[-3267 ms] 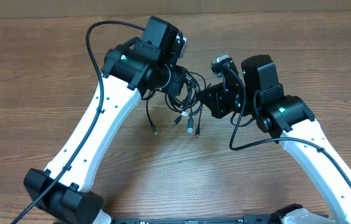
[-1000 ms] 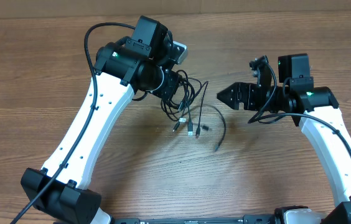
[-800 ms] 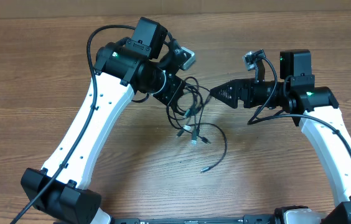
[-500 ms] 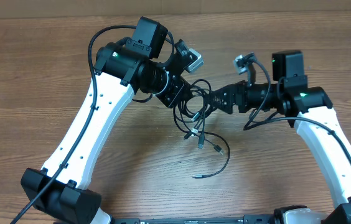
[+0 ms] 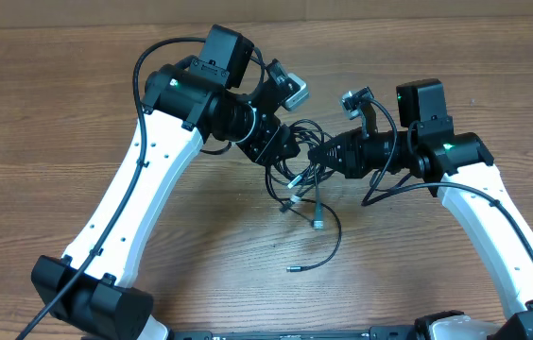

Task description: Untangle cables

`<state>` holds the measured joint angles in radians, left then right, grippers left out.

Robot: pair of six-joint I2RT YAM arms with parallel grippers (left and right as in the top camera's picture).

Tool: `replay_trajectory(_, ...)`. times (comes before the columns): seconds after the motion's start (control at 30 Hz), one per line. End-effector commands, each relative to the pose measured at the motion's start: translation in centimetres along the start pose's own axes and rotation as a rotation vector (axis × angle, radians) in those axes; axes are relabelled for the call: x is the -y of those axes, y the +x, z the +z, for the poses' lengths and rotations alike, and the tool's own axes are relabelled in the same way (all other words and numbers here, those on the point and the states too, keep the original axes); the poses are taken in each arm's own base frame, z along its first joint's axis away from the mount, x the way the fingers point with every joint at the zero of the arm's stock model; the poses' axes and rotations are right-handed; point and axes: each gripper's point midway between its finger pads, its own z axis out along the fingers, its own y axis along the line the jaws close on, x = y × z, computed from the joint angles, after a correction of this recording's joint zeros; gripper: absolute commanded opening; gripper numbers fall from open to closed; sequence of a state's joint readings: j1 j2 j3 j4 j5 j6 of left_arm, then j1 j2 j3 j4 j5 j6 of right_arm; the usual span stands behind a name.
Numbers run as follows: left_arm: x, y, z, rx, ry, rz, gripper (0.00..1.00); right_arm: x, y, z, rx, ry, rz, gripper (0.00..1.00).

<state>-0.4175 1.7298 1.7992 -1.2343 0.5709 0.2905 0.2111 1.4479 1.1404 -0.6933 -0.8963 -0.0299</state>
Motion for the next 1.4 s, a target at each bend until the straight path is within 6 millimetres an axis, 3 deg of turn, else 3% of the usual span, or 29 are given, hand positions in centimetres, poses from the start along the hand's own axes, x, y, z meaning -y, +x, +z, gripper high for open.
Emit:
replay_trajectory(0.0, -1.2, -0.2, -1.6, 0.028, -0.056, -0.028, 0.56, -0.8, -1.2, -0.8, 0.034, 0.015, -0.048, 0.04)
replay_trajectory(0.17, -2.6, 0.1, -2.3, 0.040, -0.074, -0.089, 0.54, -0.7, -1.3, -0.8, 0.037, 0.022, -0.048, 0.04)
replay_trajectory(0.33, -2.4, 0.5, -2.3, 0.025, -0.065, -0.101, 0.51, 0.1, -1.7, -0.9, 0.053, 0.071, -0.032, 0.04)
replay_trajectory(0.4, -2.0, 0.6, -2.3, 0.024, -0.044, -0.105, 0.51, 1.1, -2.2, -1.0, 0.075, 0.132, 0.017, 0.04)
replay_trajectory(0.63, -1.6, 1.5, -1.6, -0.018, 0.001, -0.131, 0.56, 0.7, -4.7, -1.4, 0.171, 0.110, 0.038, 0.04)
replay_trajectory(0.8, -2.1, 1.7, -0.9, -0.036, 0.006, -0.141, 0.58, -1.3, -5.6, -1.8, 0.191, -0.014, 0.013, 0.04)
replay_trajectory(1.1, -4.3, 1.8, 0.2, -0.061, -0.066, -0.140, 0.57, -3.3, -5.1, -1.9, 0.163, -0.136, -0.002, 0.04)
replay_trajectory(1.2, -4.5, 1.8, 0.5, -0.065, -0.065, -0.143, 0.37, -3.4, -5.1, -1.9, 0.161, -0.140, -0.002, 0.04)
replay_trajectory(1.3, -4.5, 1.9, 0.5, -0.067, -0.066, -0.145, 0.07, -3.3, -5.0, -1.9, 0.157, -0.138, 0.004, 0.04)
replay_trajectory(1.37, -4.5, 2.0, 0.5, -0.073, -0.068, -0.147, 0.04, -3.2, -4.8, -1.9, 0.149, -0.135, 0.018, 0.04)
